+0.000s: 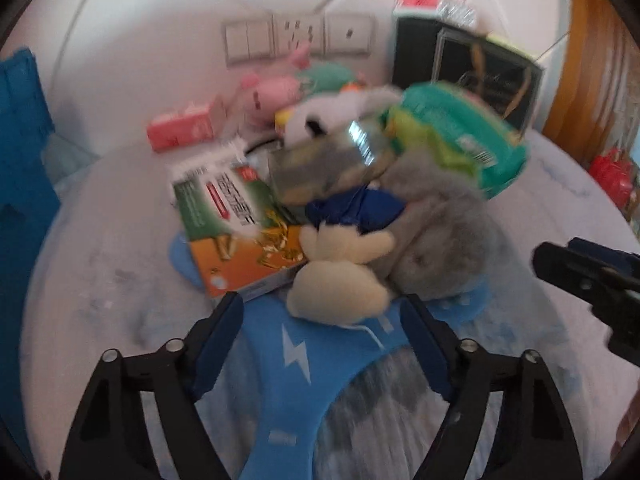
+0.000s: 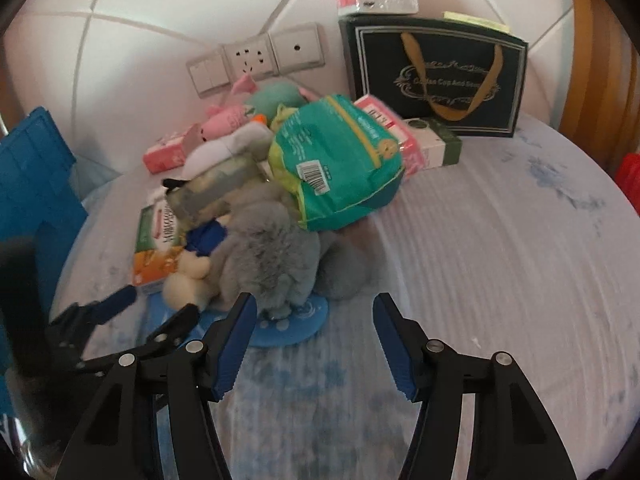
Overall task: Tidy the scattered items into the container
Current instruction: 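Grasp the grey plush with the right tool while the left grasps the cream plush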
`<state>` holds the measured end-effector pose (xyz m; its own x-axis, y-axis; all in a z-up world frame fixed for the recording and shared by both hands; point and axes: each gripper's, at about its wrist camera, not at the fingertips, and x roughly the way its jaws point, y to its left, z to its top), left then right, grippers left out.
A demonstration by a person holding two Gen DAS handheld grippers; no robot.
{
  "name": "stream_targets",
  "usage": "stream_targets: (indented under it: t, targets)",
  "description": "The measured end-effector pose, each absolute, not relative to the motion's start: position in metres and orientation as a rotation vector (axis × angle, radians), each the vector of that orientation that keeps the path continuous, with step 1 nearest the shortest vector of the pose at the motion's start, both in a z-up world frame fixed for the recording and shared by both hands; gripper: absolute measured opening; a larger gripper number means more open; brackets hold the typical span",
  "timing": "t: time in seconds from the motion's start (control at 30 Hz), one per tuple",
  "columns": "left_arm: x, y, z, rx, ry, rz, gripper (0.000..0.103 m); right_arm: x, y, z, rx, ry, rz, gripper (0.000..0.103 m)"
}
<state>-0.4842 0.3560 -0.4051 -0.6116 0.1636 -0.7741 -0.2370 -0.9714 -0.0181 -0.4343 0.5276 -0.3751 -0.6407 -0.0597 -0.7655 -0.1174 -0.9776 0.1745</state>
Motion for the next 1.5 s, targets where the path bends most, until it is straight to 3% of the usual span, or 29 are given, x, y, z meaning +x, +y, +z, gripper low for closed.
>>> stream_targets:
  t: [0.03, 0.07, 0.17, 0.4, 0.57, 0.63, 0.7, 1.0, 1.37, 1.5]
  targets:
    - [-0.492, 0.355, -0.411, -1.266, 0.1, 2.624, 0.069, -0.441, 0.527, -0.378, -1.319, 0.323, 2.797, 0.061]
    - [-0.5, 0.354, -0.418, -1.285, 0.073, 2.615, 0.059, -0.445, 0.526, -0.38, -1.322, 0.327, 2.798, 0.061]
    - [-0.507, 0.353, -0.42, -1.261, 0.126, 2.667, 0.049, -0.463, 0.519, -0.386, -1.33, 0.32, 2.805, 0.061]
    - [-0.523, 0.329, -0.419, -1.268, -0.003, 2.665, 0.049, -0.501, 0.496, -0.399, -1.385, 0.274, 2.824, 0.065]
    - [-0.529, 0.338, -0.421, -1.282, 0.102, 2.644, 0.049, -0.528, 0.49, -0.429, -1.466, 0.328, 2.775, 0.066]
    - [-0.529, 0.337, -0.42, -1.284, 0.101, 2.646, 0.049, -0.53, 0.488, -0.43, -1.433, 0.272, 2.773, 0.048]
    - [-0.524, 0.335, -0.418, -1.285, 0.09, 2.648, 0.049, -0.526, 0.489, -0.427, -1.446, 0.278, 2.775, 0.046]
    - [-0.439, 0.328, -0.398, -1.287, 0.087, 2.664, 0.049, -0.429, 0.491, -0.406, -1.505, 0.276, 2.772, 0.045]
    - [-0.305, 0.333, -0.401, -1.507, -0.019, 2.461, 0.052, -0.291, 0.52, -0.409, -1.678, 0.282, 2.584, 0.047]
    - [-0.291, 0.34, -0.402, -1.538, 0.018, 2.446, 0.059, -0.274, 0.526, -0.406, -1.702, 0.298, 2.6, 0.058]
